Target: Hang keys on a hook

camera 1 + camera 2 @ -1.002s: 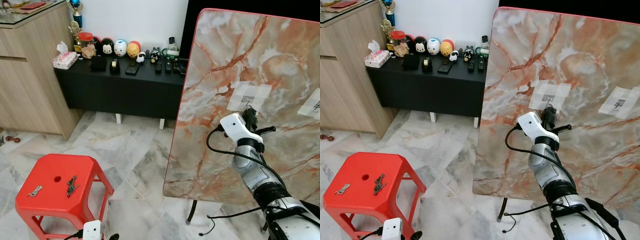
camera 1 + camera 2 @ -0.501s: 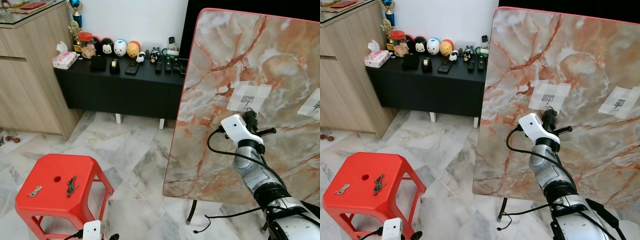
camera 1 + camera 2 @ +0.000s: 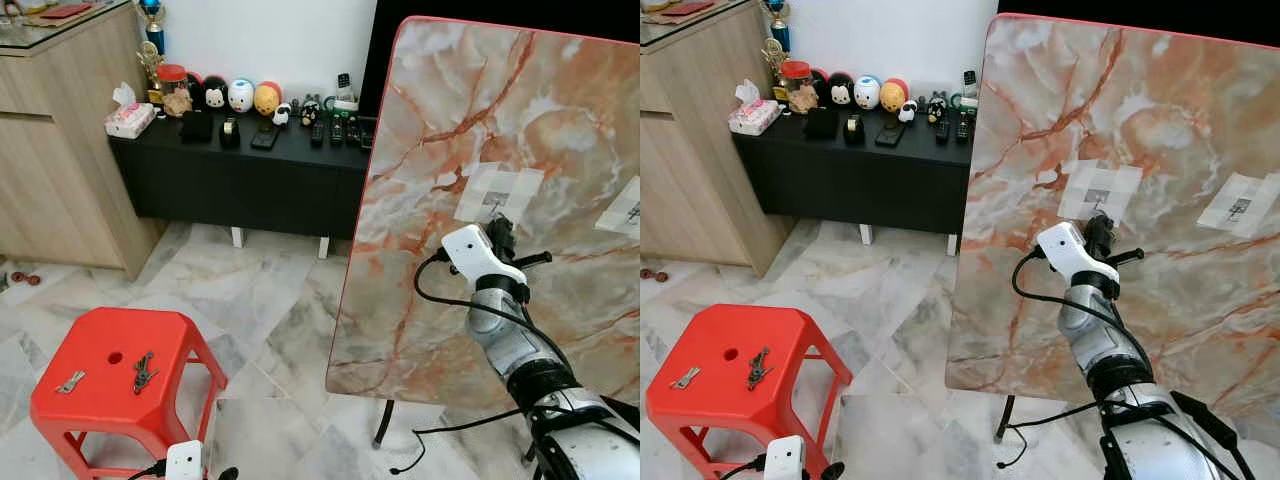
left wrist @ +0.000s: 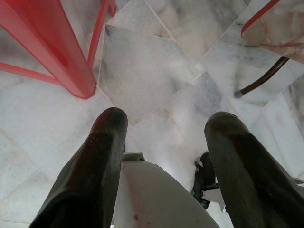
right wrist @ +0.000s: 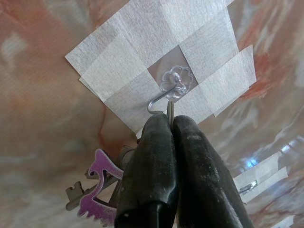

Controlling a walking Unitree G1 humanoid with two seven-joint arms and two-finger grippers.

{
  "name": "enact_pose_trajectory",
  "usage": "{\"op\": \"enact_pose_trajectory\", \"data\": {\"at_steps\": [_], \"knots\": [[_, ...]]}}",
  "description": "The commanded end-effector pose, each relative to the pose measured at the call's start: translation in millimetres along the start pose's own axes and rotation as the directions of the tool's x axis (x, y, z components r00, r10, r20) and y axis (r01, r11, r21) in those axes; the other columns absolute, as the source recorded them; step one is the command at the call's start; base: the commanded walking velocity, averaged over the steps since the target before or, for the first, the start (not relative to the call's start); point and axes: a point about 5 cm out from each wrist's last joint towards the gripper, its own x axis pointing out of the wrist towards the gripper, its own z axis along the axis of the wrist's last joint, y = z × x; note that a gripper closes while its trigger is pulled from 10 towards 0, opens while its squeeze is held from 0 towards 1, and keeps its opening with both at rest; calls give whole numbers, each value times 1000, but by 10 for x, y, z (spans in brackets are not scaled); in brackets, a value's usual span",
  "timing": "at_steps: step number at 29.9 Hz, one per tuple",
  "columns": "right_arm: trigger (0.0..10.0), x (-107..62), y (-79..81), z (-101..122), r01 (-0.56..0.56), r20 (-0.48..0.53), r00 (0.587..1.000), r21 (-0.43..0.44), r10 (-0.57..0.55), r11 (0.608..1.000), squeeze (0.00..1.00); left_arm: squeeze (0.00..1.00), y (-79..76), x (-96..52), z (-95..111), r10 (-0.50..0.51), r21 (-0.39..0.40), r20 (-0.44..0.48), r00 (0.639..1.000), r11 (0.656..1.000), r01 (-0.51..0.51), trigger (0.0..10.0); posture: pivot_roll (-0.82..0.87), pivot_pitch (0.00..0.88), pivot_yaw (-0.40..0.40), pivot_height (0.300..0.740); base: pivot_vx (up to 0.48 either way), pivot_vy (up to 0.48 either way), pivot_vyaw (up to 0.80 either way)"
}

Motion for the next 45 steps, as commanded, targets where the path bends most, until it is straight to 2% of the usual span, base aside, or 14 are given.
{"op": "enact_pose_trajectory", "data": {"at_steps": [1,16,28,29,30,31,33,34,42,45], "knots": [[10000,70,-85,35,16,15,1000,-7,-16,1000,0,0,-24,-7,-47,-1,-10,-19,1000,1000,1,10000,77,0,-126,740,0,0,0],[10000,72,-17,91,-46,31,998,-30,46,999,0,0,-23,-5,-42,0,-10,-16,1000,1000,0,10000,79,0,-127,740,0,0,0],[10000,86,-33,105,-42,43,998,-30,44,999,0,0,-19,-9,-49,3,-11,-17,1000,1000,-4,10000,77,0,-127,740,0,0,0],[10000,87,-33,125,-44,54,998,-11,45,999,839,0,-18,-9,-49,4,-11,-17,1000,1000,-4,10000,77,0,-127,740,0,0,0],[10000,87,-33,125,-44,54,998,-11,45,999,839,0,-18,-9,-49,4,-11,-17,1000,1000,-4,10000,77,0,-127,740,0,0,0],[10000,86,-32,133,-42,59,997,-8,42,999,929,0,-17,-9,-48,4,-10,-16,1000,1000,-4,10000,79,0,-127,740,0,0,0],[10000,83,-29,143,-41,64,997,0,41,999,929,0,-18,-8,-45,3,-10,-16,1000,1000,-4,10000,79,0,-127,740,0,0,0],[10000,80,-26,147,-41,66,997,2,40,999,1000,0,-20,-7,-43,2,-9,-15,1000,1000,-2,10000,79,0,-127,740,0,0,0],[10000,53,0,151,-40,79,996,5,39,999,1000,0,-26,-6,-43,-1,-9,-14,1000,1000,1,10000,78,0,-127,740,0,0,0],[10000,-1,20,172,-32,117,993,62,25,998,1000,0,-26,-8,-47,-1,-8,-15,1000,1000,1,10000,77,0,-127,740,0,0,0]]}}
